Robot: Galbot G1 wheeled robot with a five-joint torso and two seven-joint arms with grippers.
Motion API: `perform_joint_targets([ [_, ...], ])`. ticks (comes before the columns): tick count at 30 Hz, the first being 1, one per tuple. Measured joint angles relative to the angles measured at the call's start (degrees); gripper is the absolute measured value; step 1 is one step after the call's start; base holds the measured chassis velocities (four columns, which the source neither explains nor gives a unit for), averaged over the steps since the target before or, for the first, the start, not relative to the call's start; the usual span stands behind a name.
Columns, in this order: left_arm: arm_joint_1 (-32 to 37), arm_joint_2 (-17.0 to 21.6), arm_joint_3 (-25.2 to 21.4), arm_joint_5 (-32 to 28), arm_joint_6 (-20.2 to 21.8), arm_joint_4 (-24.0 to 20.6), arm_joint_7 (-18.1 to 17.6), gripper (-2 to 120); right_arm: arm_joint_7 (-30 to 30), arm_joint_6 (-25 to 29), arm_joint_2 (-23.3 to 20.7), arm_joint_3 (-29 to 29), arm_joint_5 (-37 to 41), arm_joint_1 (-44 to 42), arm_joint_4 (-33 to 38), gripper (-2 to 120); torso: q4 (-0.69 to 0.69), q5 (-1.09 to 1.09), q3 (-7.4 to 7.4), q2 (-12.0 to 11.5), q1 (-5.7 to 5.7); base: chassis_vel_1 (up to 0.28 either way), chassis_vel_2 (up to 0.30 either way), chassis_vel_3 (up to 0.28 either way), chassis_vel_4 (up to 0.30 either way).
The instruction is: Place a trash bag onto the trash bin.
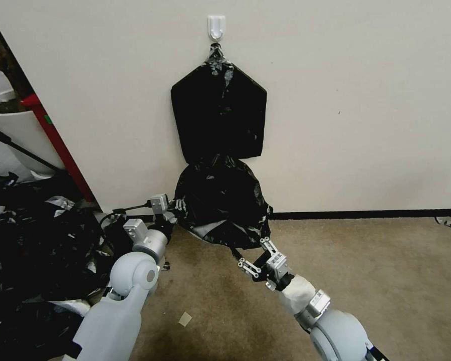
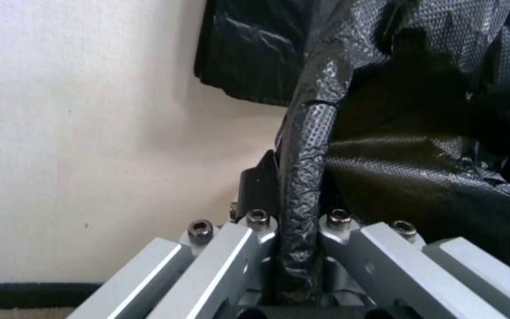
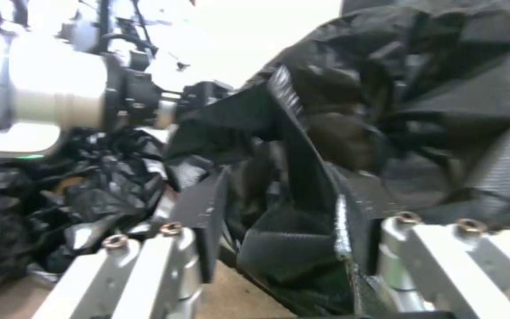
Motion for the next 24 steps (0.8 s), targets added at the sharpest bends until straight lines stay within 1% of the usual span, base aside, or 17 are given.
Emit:
perform_joint_targets([
  [1, 0.01, -0.09, 0.02, -0.23, 0.10, -0.13, -0.02, 2, -1.63, 0.76, 0.05, 0.01, 0.14, 0.24, -0.44, 35, 0.00, 0.00, 0.00, 0.00, 0.00, 0.000, 0.000, 0.000, 0.000],
  [2, 0.01, -0.09, 0.02, -0.23, 0.10, -0.13, -0.02, 2, -1.63, 0.76, 0.05, 0.01, 0.14, 0.24, -0.44, 35, 0.00, 0.00, 0.00, 0.00, 0.00, 0.000, 0.000, 0.000, 0.000],
  [5, 0.09, -0.27, 0.06, -0.60, 0.23, -0.40, -0.07, 2, -3.01, 1.71, 0.12, 0.05, 0.16, 0.90, -1.44, 22, 0.00, 0.00, 0.00, 0.00, 0.00, 0.000, 0.000, 0.000, 0.000],
  [6, 0.09, -0.27, 0.06, -0.60, 0.23, -0.40, -0.07, 2, -3.01, 1.71, 0.12, 0.05, 0.16, 0.90, -1.44, 22, 0.00, 0.00, 0.00, 0.00, 0.00, 0.000, 0.000, 0.000, 0.000],
  [8, 0.23, -0.33, 0.07, -1.16, 0.35, -0.80, -0.17, 2, -3.72, 2.54, 0.23, 0.05, 0.17, 1.40, -2.37, 12, 0.00, 0.00, 0.00, 0.00, 0.00, 0.000, 0.000, 0.000, 0.000],
  [9, 0.23, -0.33, 0.07, -1.16, 0.35, -0.80, -0.17, 2, -3.72, 2.54, 0.23, 0.05, 0.17, 1.40, -2.37, 12, 0.00, 0.00, 0.00, 0.00, 0.00, 0.000, 0.000, 0.000, 0.000],
  [11, 0.35, -0.37, 0.04, -2.08, 0.68, -1.31, -0.40, 2, -5.39, 3.70, 0.36, 0.11, 0.17, 1.85, -3.29, 2, 0.00, 0.00, 0.00, 0.00, 0.00, 0.000, 0.000, 0.000, 0.000],
  [12, 0.42, -0.38, 0.02, -2.61, 0.93, -1.61, -0.59, 2, -6.55, 4.31, 0.43, 0.23, 0.17, 2.12, -3.79, 0, 0.00, 0.00, 0.00, 0.00, 0.00, 0.000, 0.000, 0.000, 0.000],
  [13, 0.49, -0.40, 0.01, -3.20, 1.22, -1.97, -0.85, 2, -7.79, 4.92, 0.52, 0.43, 0.05, 2.40, -4.32, 0, 0.00, 0.00, 0.00, 0.00, 0.00, 0.000, 0.000, 0.000, 0.000],
  [14, 0.49, -0.40, 0.01, -3.20, 1.22, -1.97, -0.85, 2, -7.79, 4.92, 0.52, 0.43, 0.05, 2.40, -4.32, 0, 0.00, 0.00, 0.00, 0.00, 0.00, 0.000, 0.000, 0.000, 0.000],
  [17, 0.99, -0.47, -0.01, -4.92, 2.17, -3.39, -1.36, 2, -15.69, 8.02, 1.18, 2.20, -1.92, 4.58, -8.00, 0, 0.00, 0.00, 0.00, 0.00, 0.00, 0.000, 0.000, 0.000, 0.000],
  [18, 0.99, -0.47, -0.01, -4.92, 2.17, -3.39, -1.36, 2, -15.69, 8.02, 1.18, 2.20, -1.92, 4.58, -8.00, 0, 0.00, 0.00, 0.00, 0.00, 0.00, 0.000, 0.000, 0.000, 0.000],
  [19, 1.28, -0.49, 0.02, -5.30, 2.50, -3.98, -1.44, 2, -17.85, 9.24, 1.45, 3.23, -3.96, 5.64, -9.83, 0, 0.00, 0.00, 0.00, 0.00, 0.00, 0.000, 0.000, 0.000, 0.000],
  [21, 2.00, -0.52, 0.07, -6.02, 3.34, -5.33, -1.51, 2, -18.93, 11.27, 1.84, 4.84, -8.33, 7.47, -13.01, 0, 0.00, 0.01, 0.00, 0.00, 0.00, 0.000, 0.000, 0.000, 0.000],
  [22, 2.00, -0.52, 0.07, -6.02, 3.34, -5.33, -1.51, 2, -18.93, 11.27, 1.84, 4.84, -8.33, 7.47, -13.01, 0, 0.00, 0.01, 0.00, 0.00, 0.00, 0.000, 0.000, 0.000, 0.000],
  [24, 2.73, -0.52, 0.10, -6.28, 4.12, -6.58, -1.52, 2, -18.03, 12.91, 2.04, 6.47, -13.33, 9.09, -15.36, 0, 0.00, 0.01, 0.00, 0.00, 0.00, 0.000, 0.000, 0.000, 0.000],
])
